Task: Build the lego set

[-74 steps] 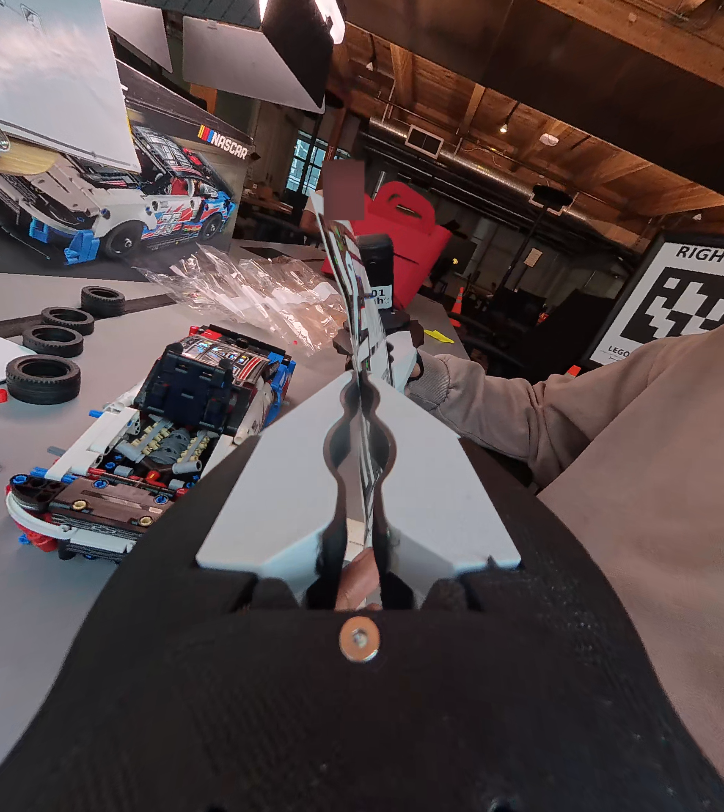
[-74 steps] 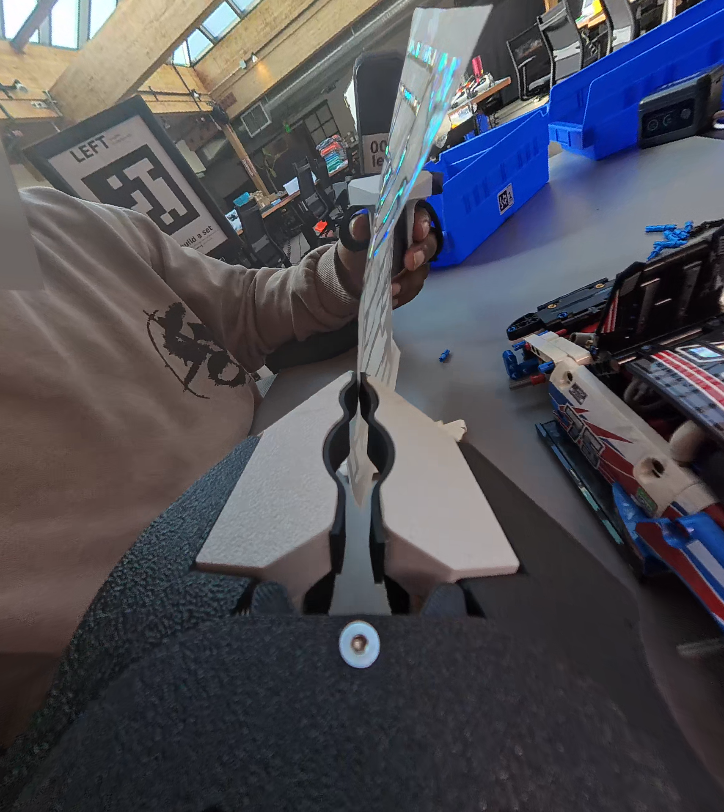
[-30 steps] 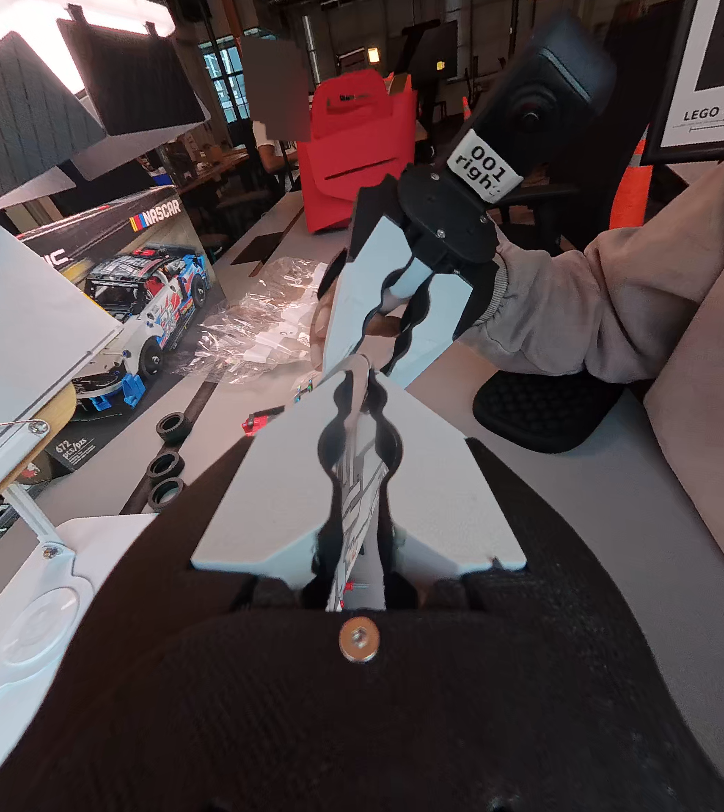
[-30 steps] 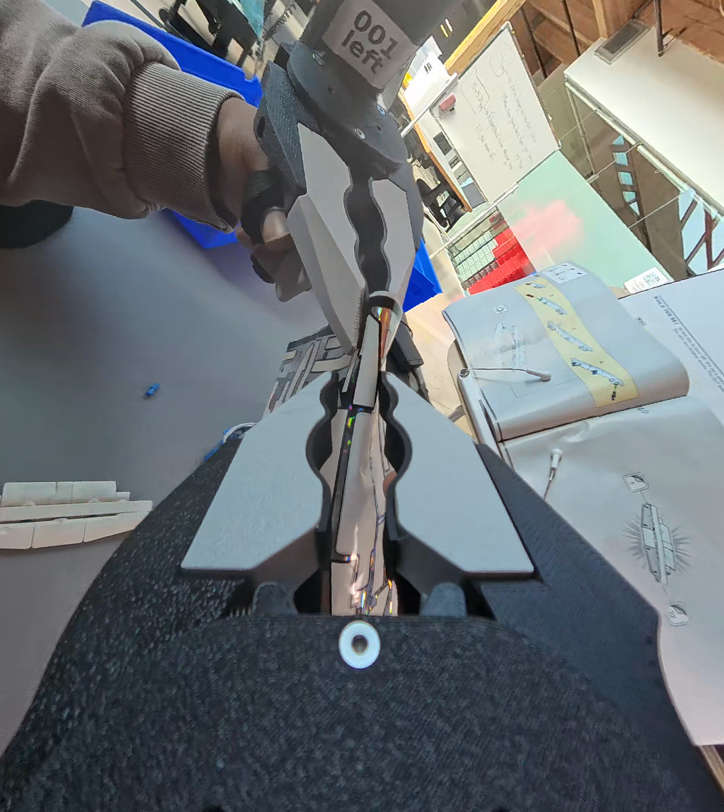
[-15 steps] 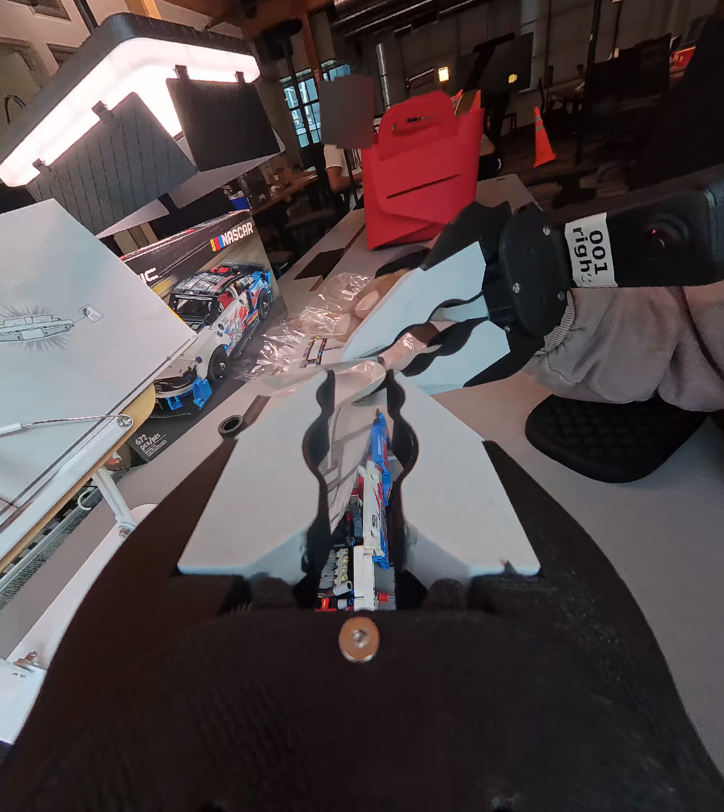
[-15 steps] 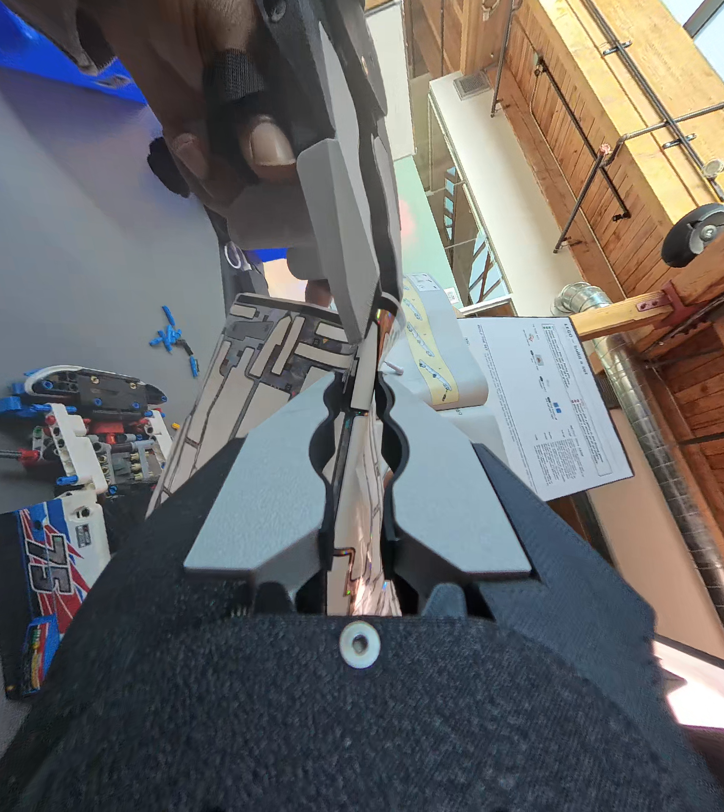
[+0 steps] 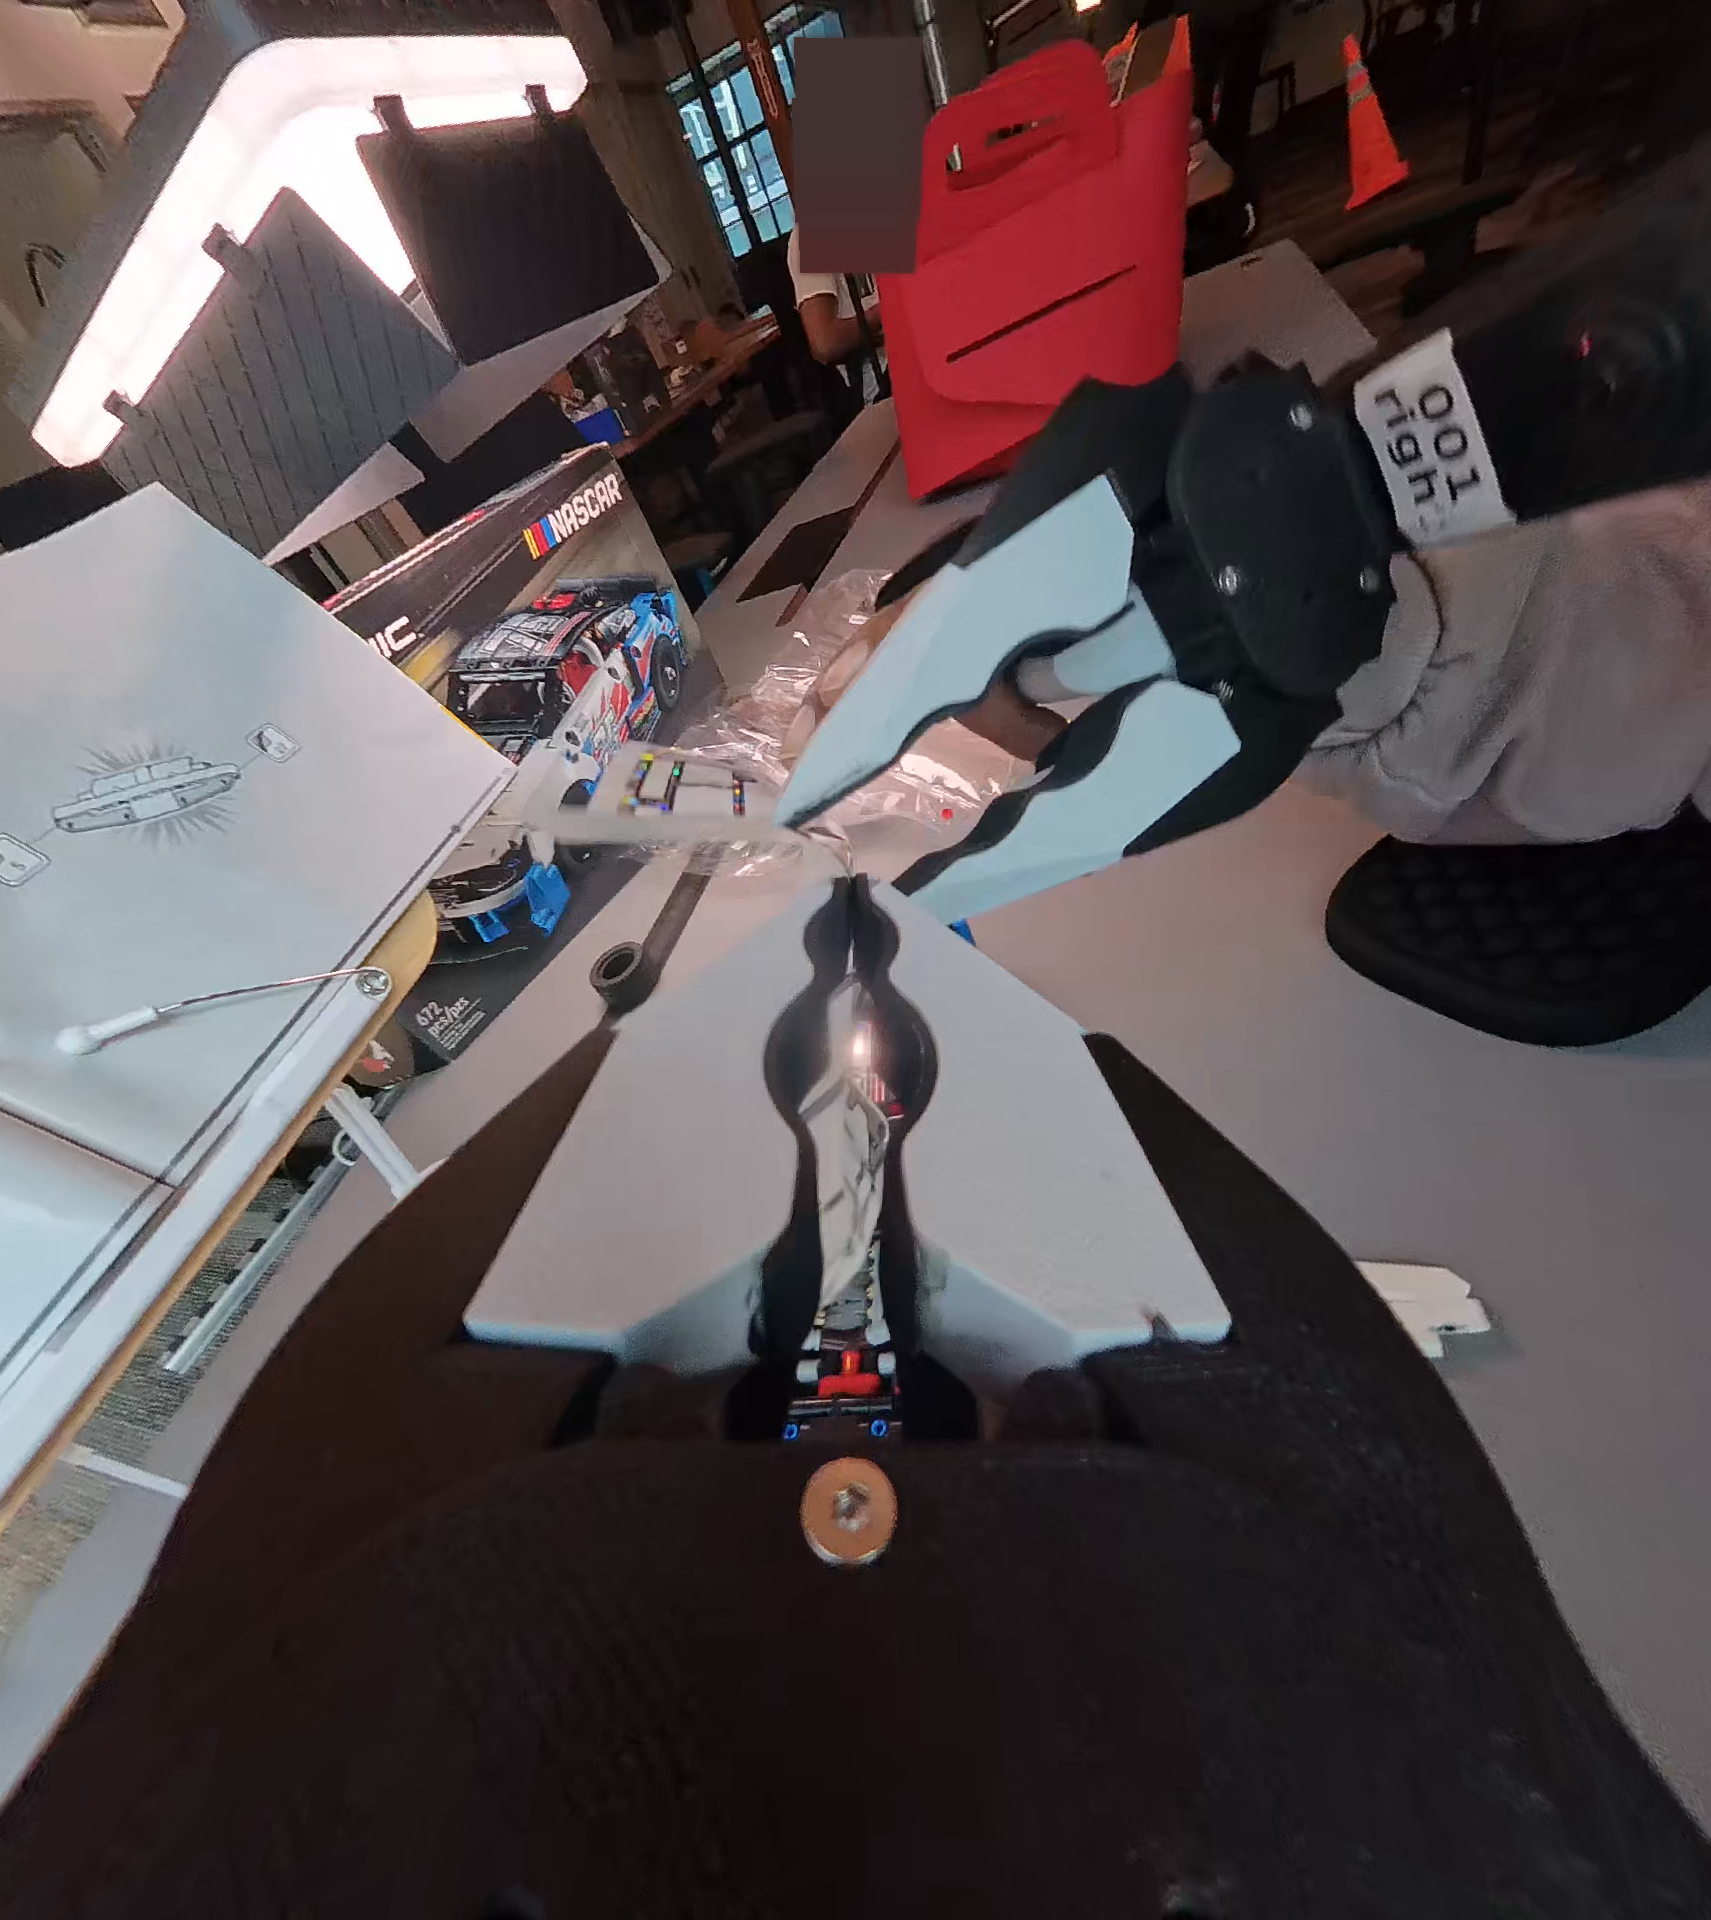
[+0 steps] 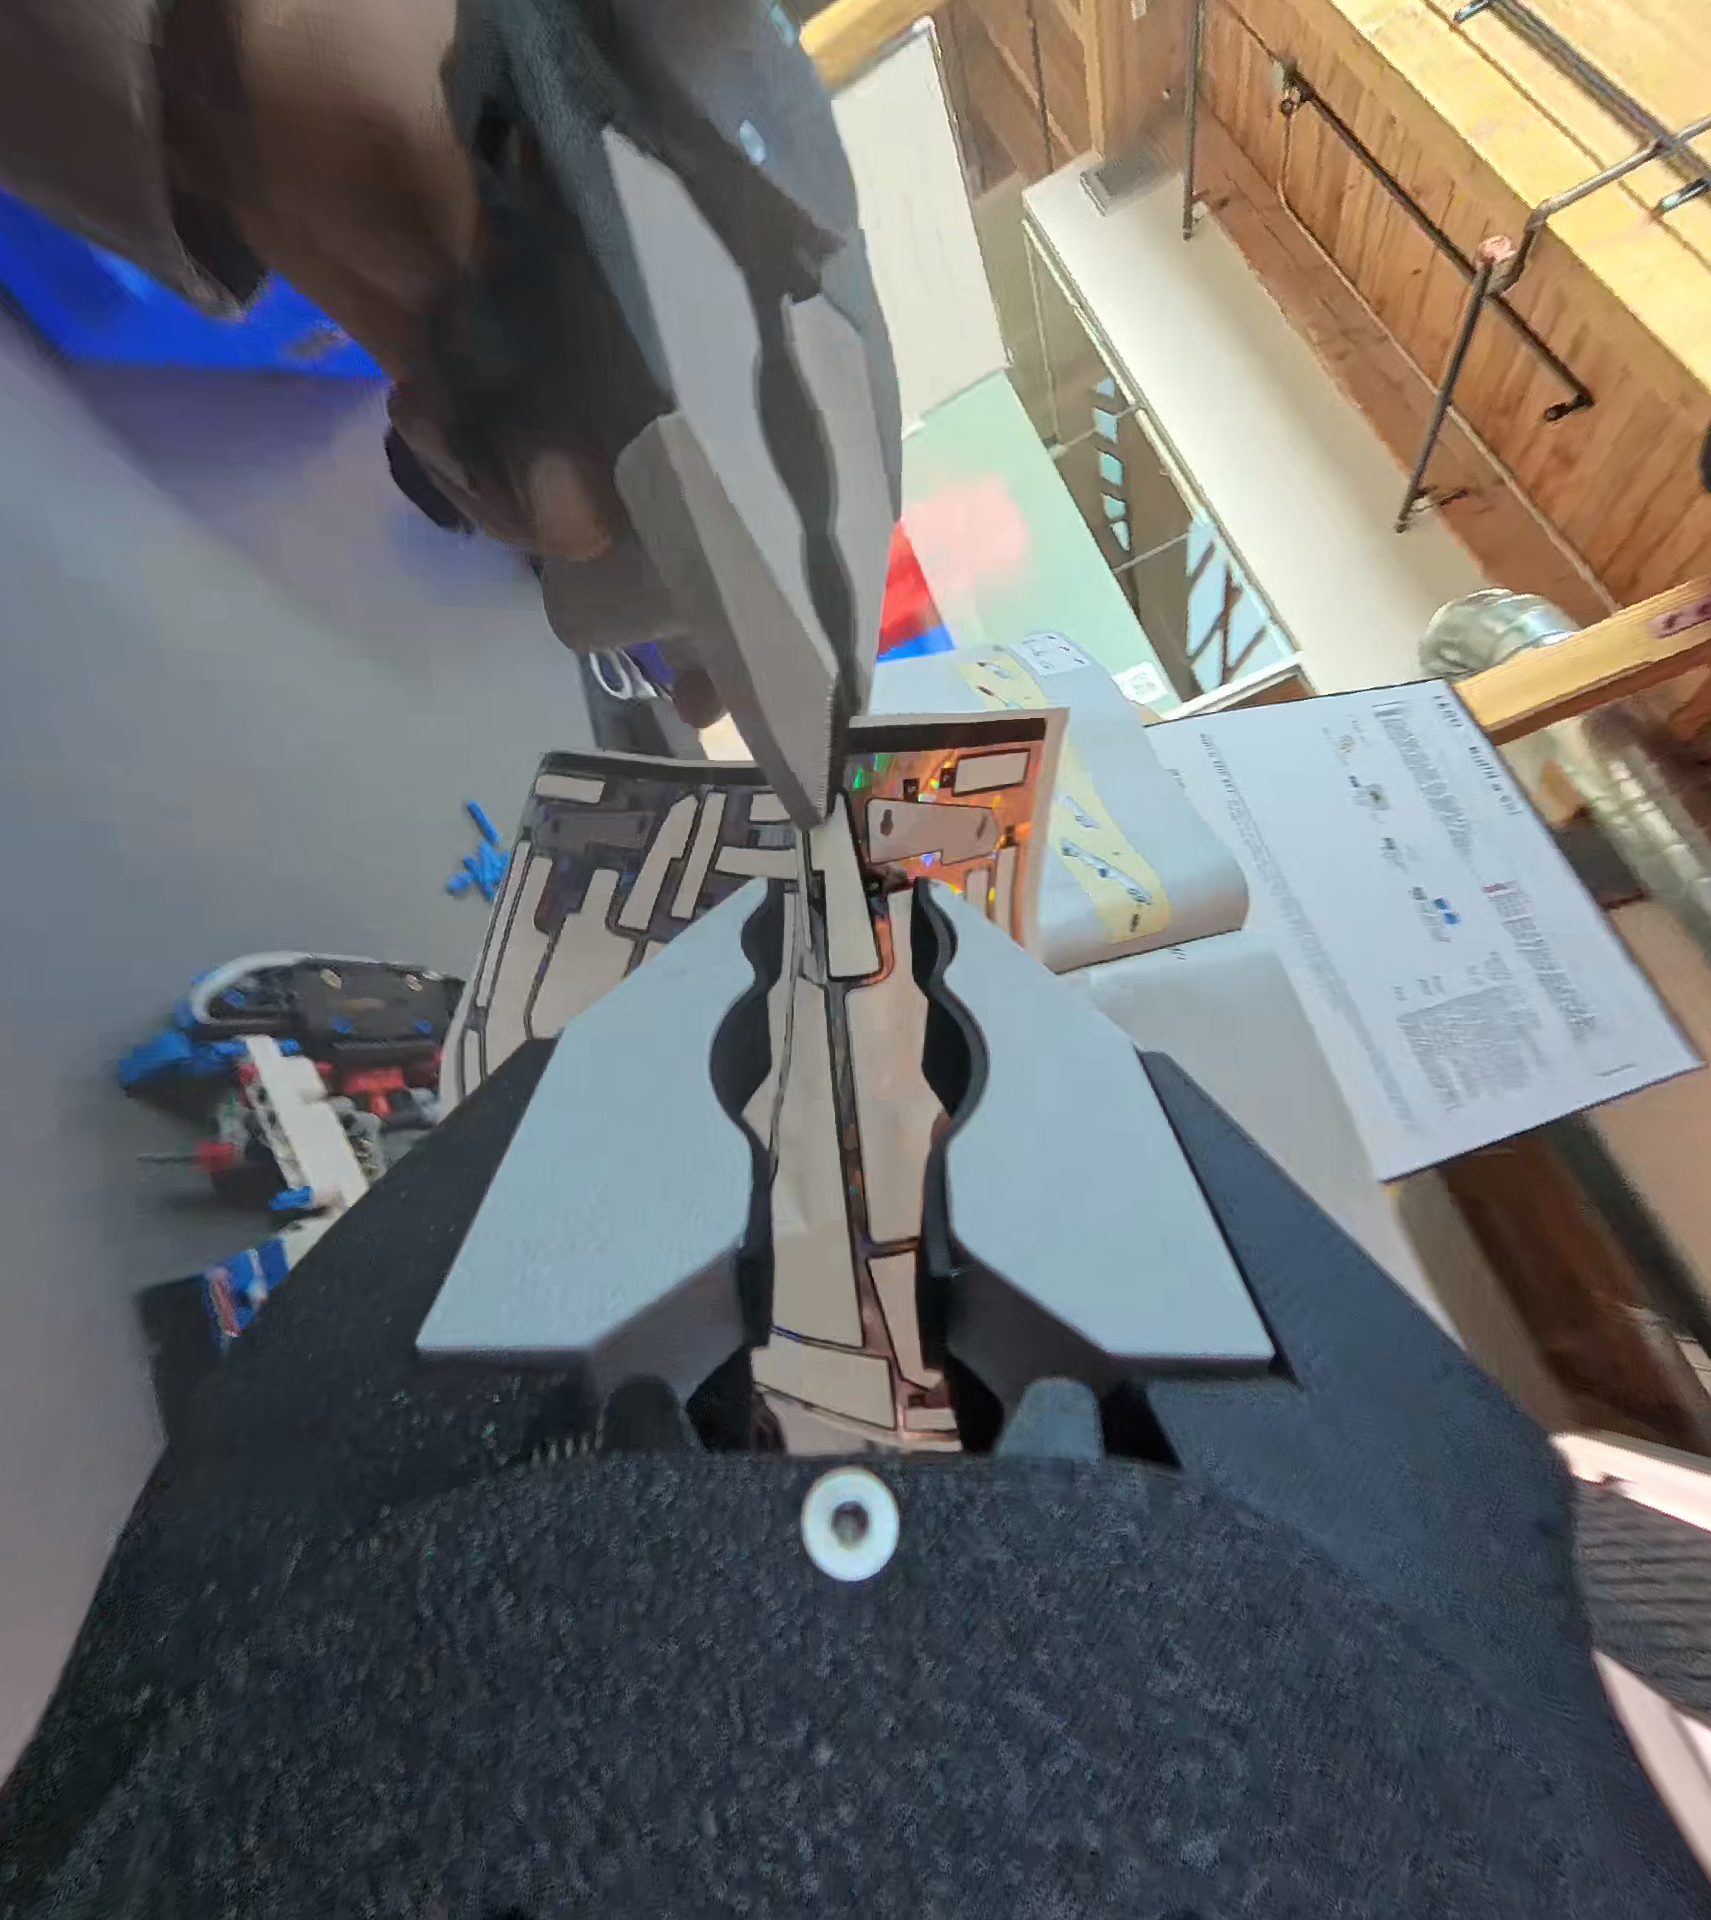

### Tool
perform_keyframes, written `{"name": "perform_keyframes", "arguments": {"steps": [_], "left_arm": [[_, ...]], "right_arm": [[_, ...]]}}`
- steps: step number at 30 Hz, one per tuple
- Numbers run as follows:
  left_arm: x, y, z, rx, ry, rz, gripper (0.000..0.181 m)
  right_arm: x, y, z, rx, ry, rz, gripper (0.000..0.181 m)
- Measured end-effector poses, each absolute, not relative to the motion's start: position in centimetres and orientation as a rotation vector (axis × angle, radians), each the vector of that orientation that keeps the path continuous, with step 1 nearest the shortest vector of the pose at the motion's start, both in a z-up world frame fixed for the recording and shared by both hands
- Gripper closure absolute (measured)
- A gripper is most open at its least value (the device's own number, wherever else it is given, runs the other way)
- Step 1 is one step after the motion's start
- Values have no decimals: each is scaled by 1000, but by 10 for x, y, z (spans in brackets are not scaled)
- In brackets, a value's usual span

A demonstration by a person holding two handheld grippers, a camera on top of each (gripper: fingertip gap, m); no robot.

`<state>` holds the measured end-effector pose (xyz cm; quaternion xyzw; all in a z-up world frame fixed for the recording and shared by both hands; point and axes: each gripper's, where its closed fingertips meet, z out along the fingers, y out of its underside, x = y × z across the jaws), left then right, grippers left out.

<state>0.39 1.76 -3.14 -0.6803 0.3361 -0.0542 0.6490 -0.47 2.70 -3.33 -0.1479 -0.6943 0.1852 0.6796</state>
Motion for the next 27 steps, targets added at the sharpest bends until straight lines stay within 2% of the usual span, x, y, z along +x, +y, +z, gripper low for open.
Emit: {"name": "perform_keyframes", "arguments": {"steps": [3,9,19,27], "left_arm": [[2,15,-32,-1526,801,-84,181],[12,12,-41,-1536,900,-44,181],[36,-10,-53,-1495,1127,-66,181],[37,-12,-62,-1529,1173,-42,181]], "right_arm": [[5,14,-30,-410,-1641,693,159],[4,12,-36,-400,-1680,641,161],[25,-10,-46,-414,-1858,958,154],[29,-16,-57,-394,-1924,943,172]]}}
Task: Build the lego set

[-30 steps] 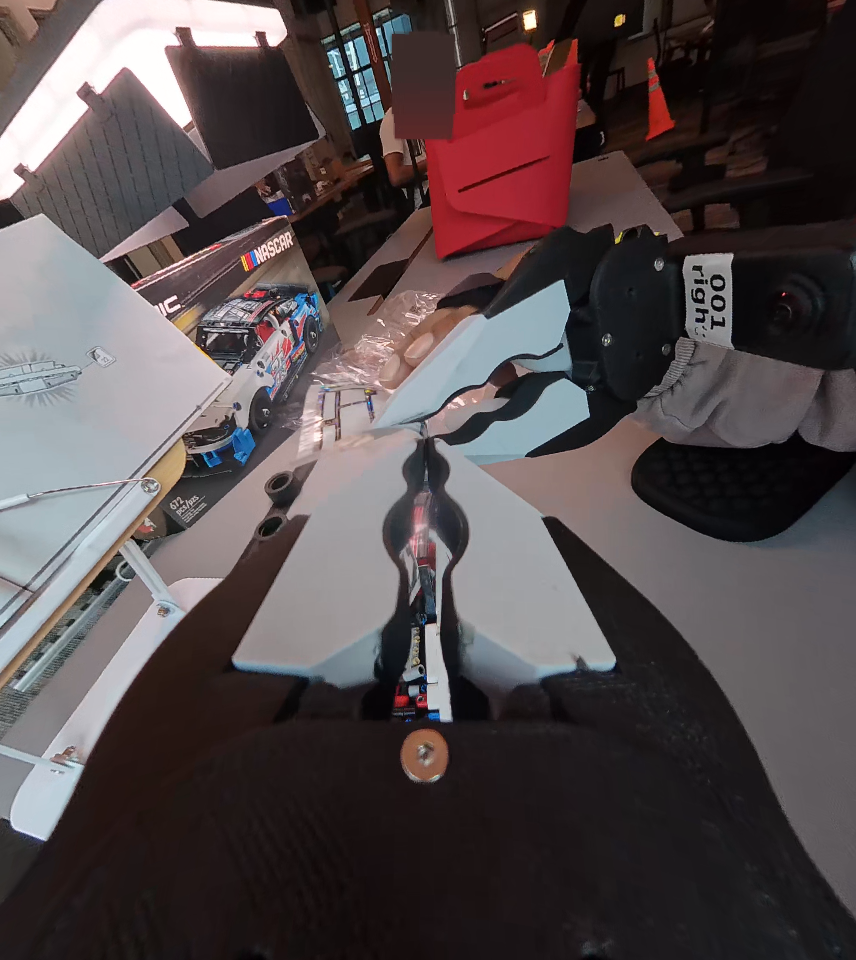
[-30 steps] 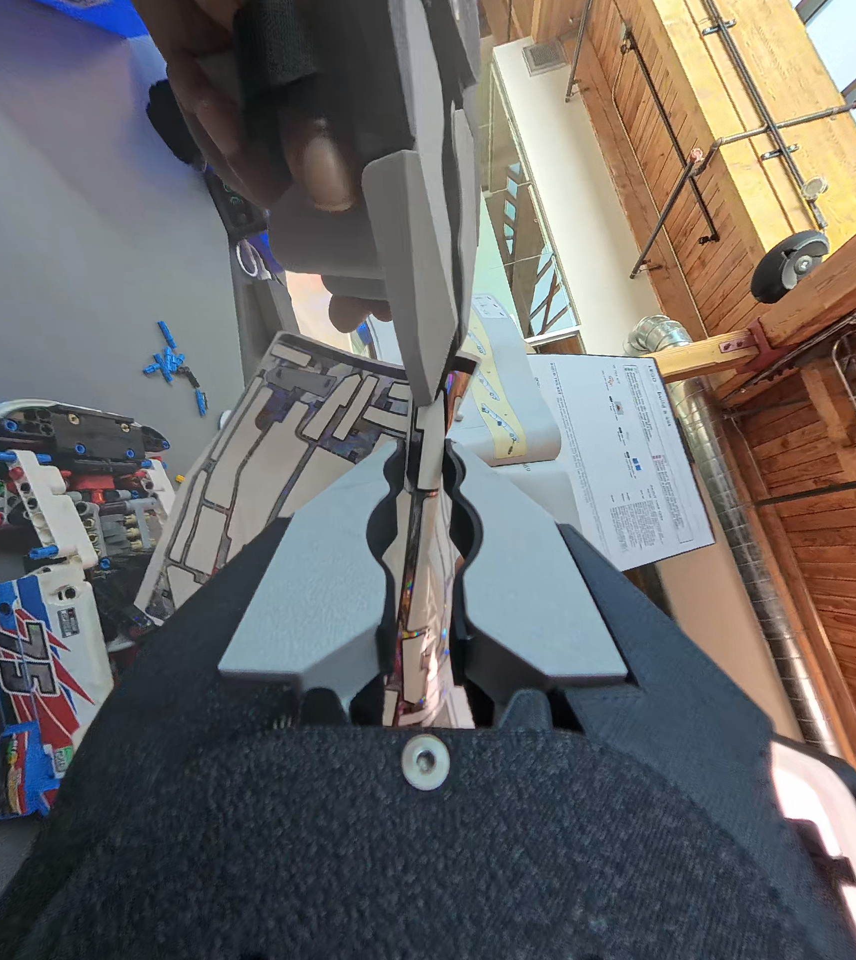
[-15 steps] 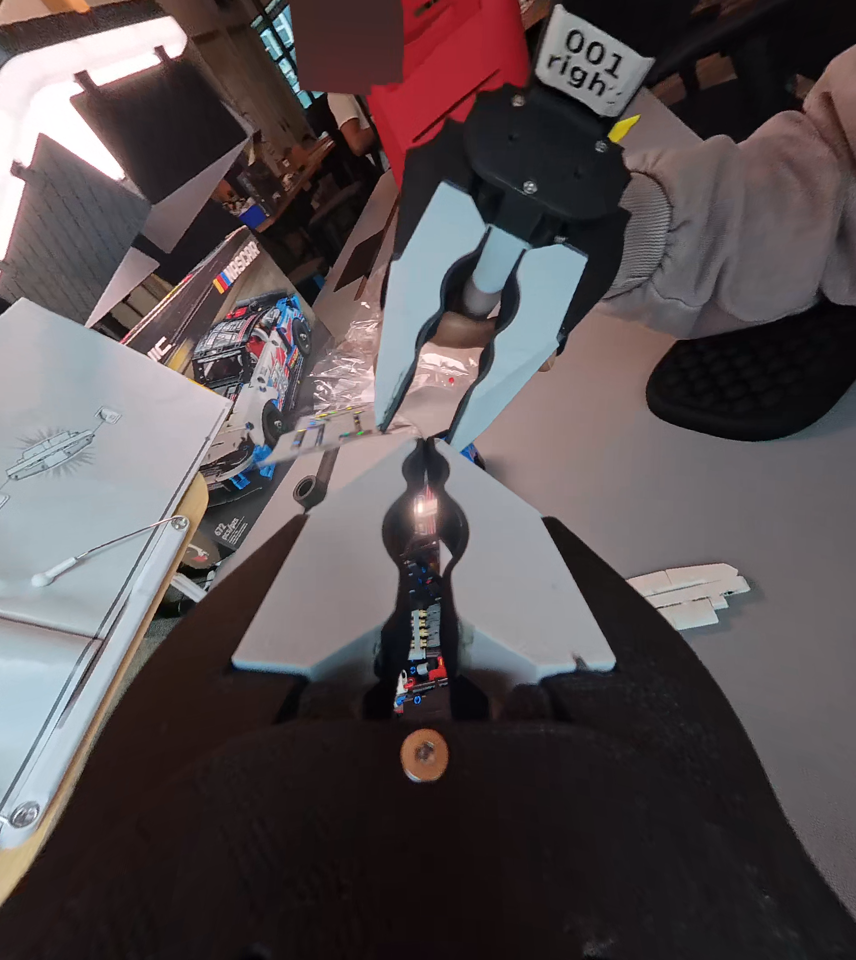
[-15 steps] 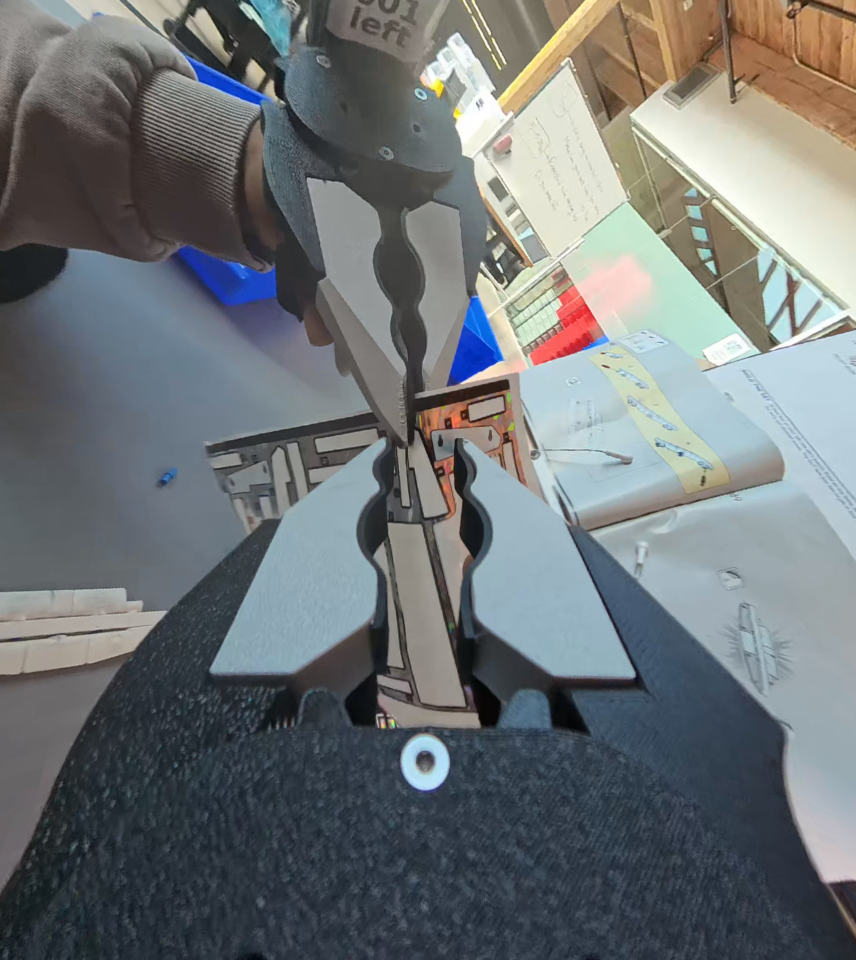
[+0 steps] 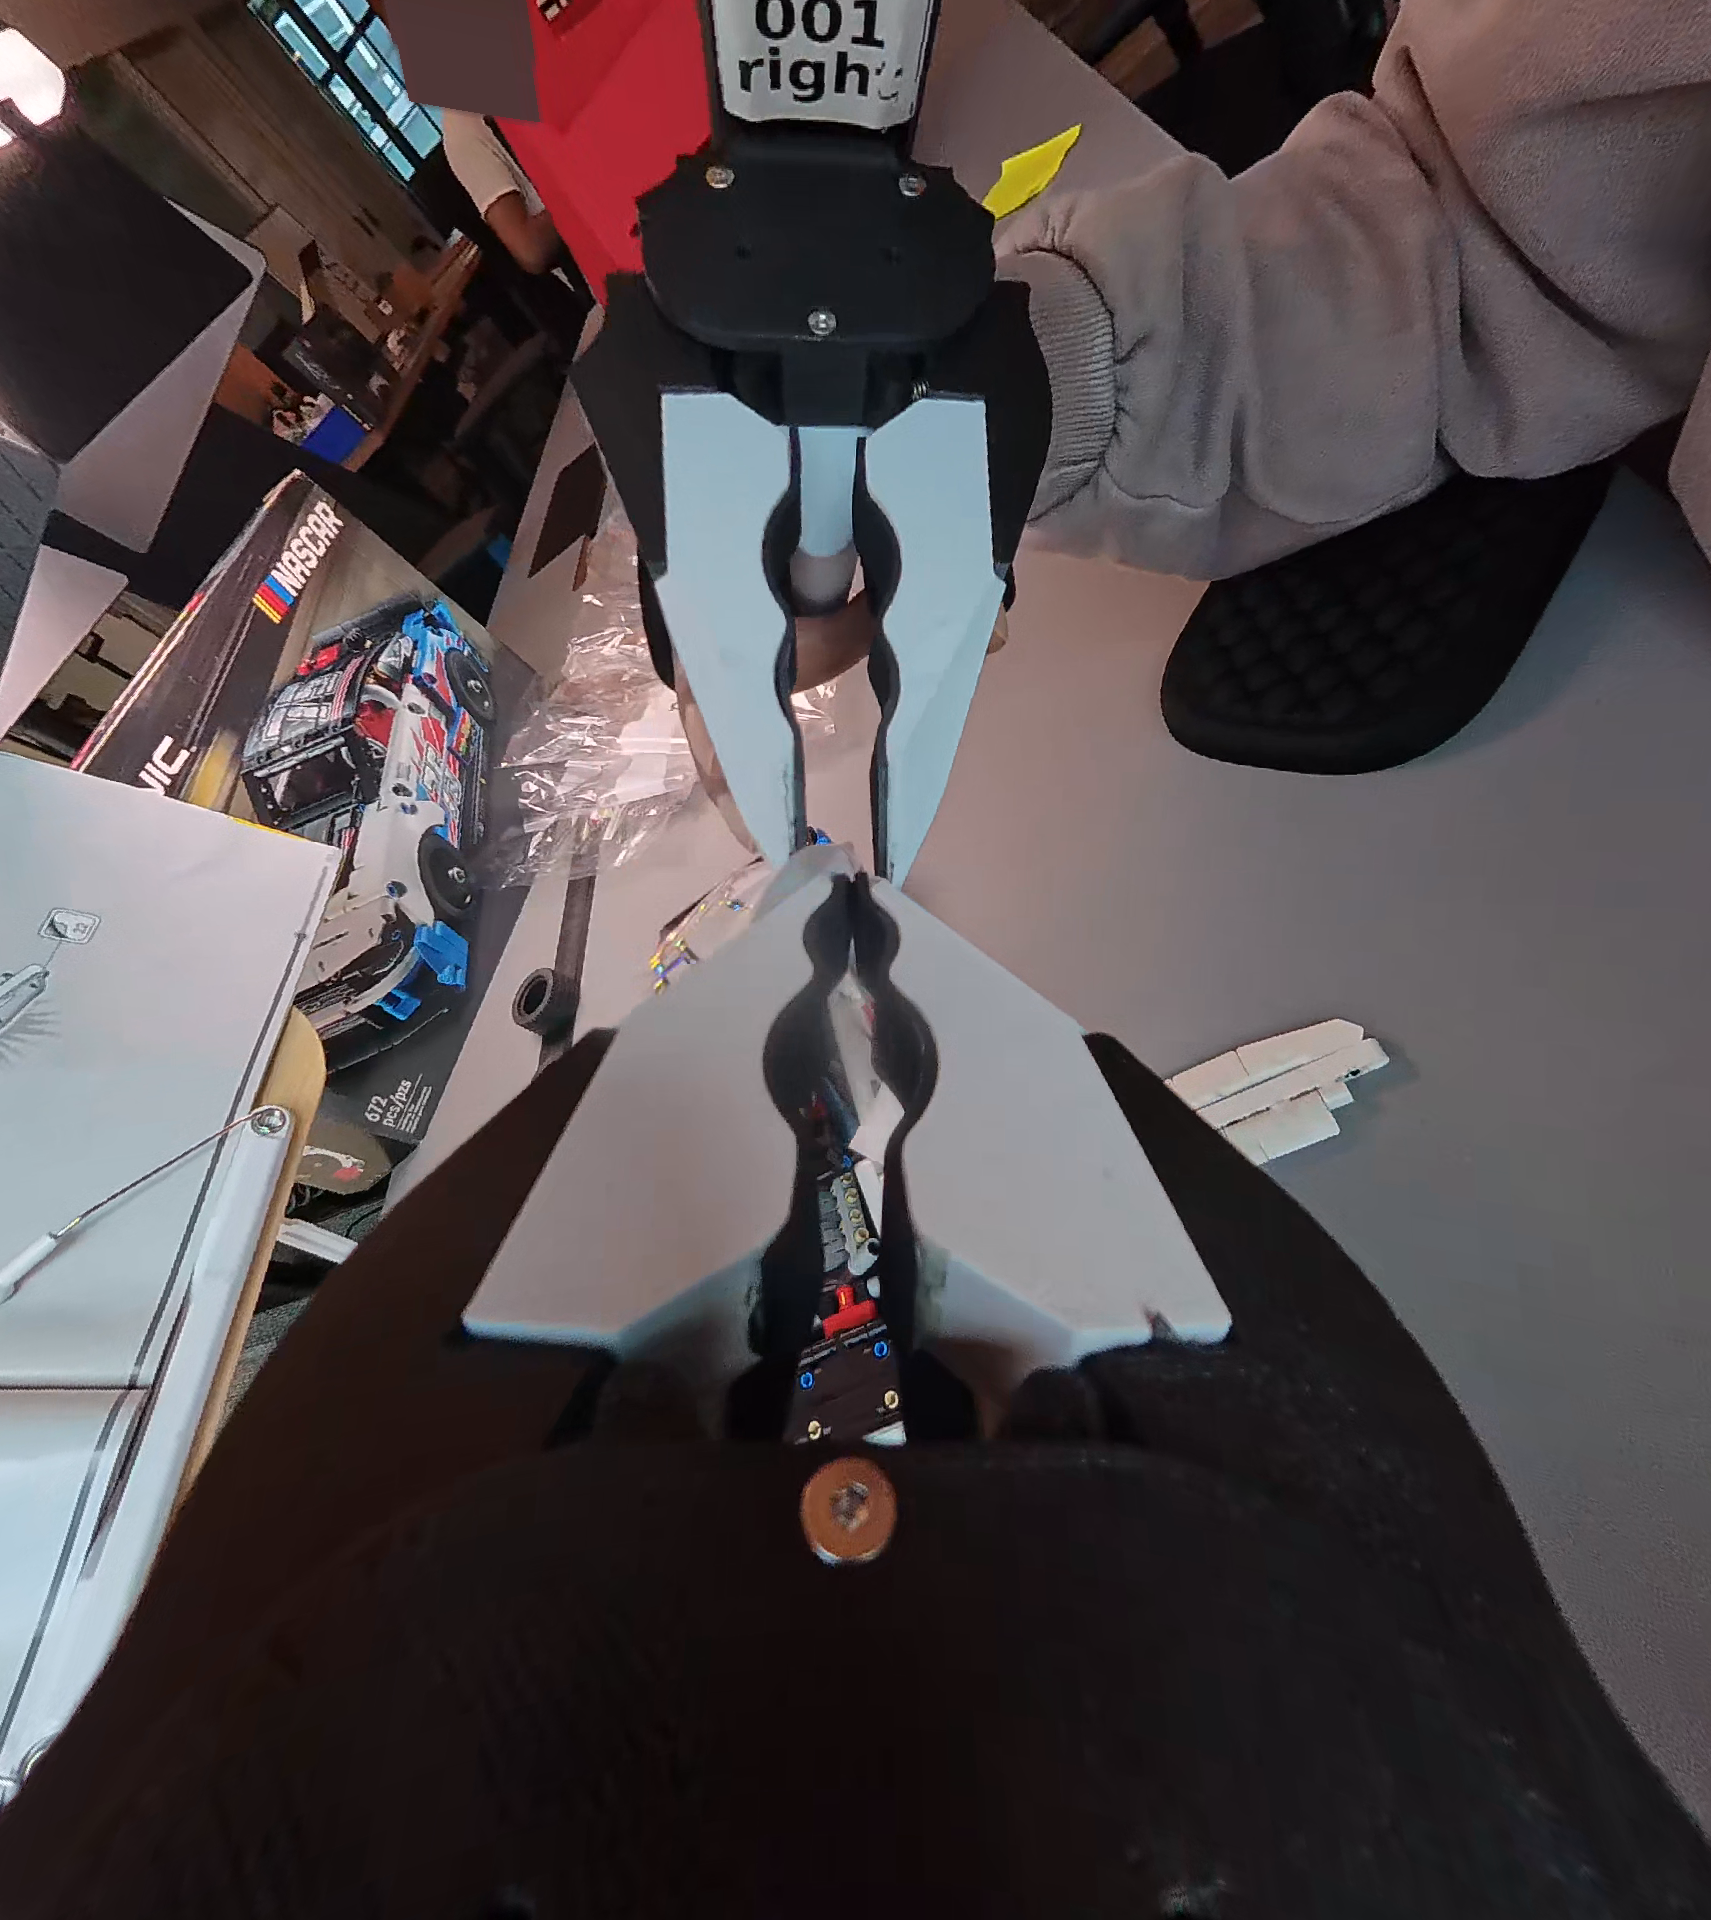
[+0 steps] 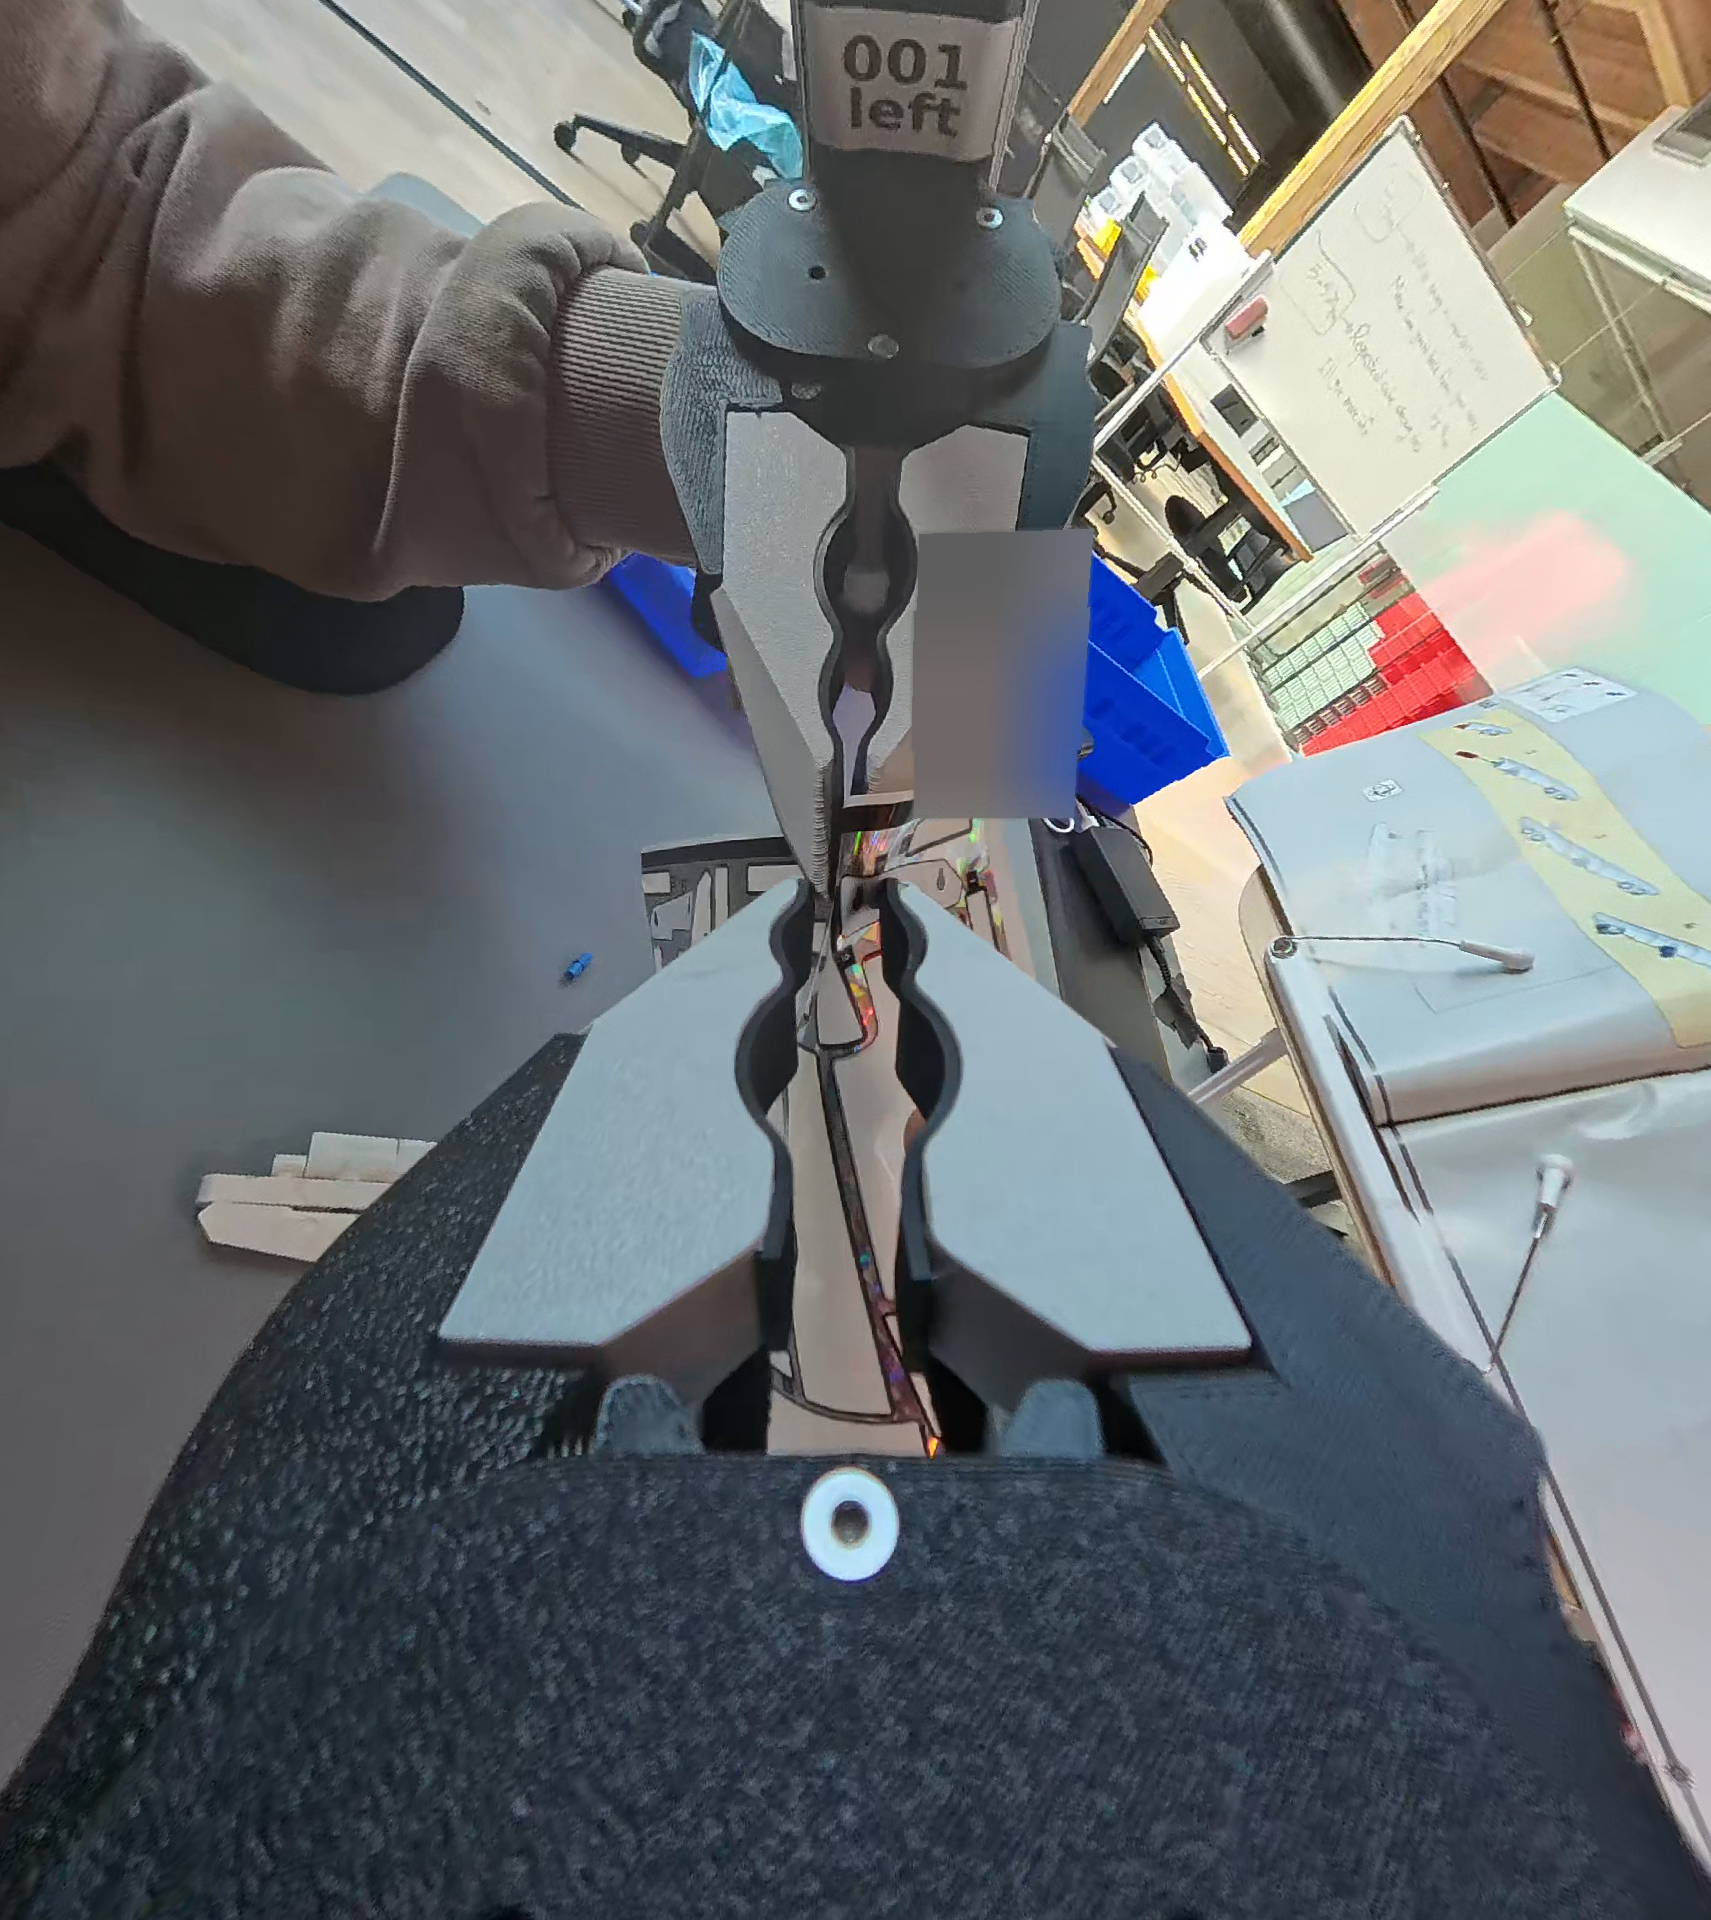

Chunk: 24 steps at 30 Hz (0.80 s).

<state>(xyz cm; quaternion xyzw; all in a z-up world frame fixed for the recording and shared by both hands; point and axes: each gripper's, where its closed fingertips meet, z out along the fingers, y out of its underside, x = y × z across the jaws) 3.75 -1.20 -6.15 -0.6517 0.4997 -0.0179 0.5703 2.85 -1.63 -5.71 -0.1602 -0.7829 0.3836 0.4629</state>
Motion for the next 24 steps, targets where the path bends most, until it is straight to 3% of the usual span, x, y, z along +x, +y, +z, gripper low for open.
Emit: {"name": "perform_keyframes", "arguments": {"steps": [8,16,24], "left_arm": [[30,-8,-54,-1546,1089,-85,181],[30,-9,-54,-1546,1103,-55,181],[32,-12,-53,-1543,1120,-50,181]], "right_arm": [[26,-9,-53,-396,-1869,912,181],[23,-8,-48,-384,-1833,847,159],[24,-16,-52,-369,-1859,870,175]]}}
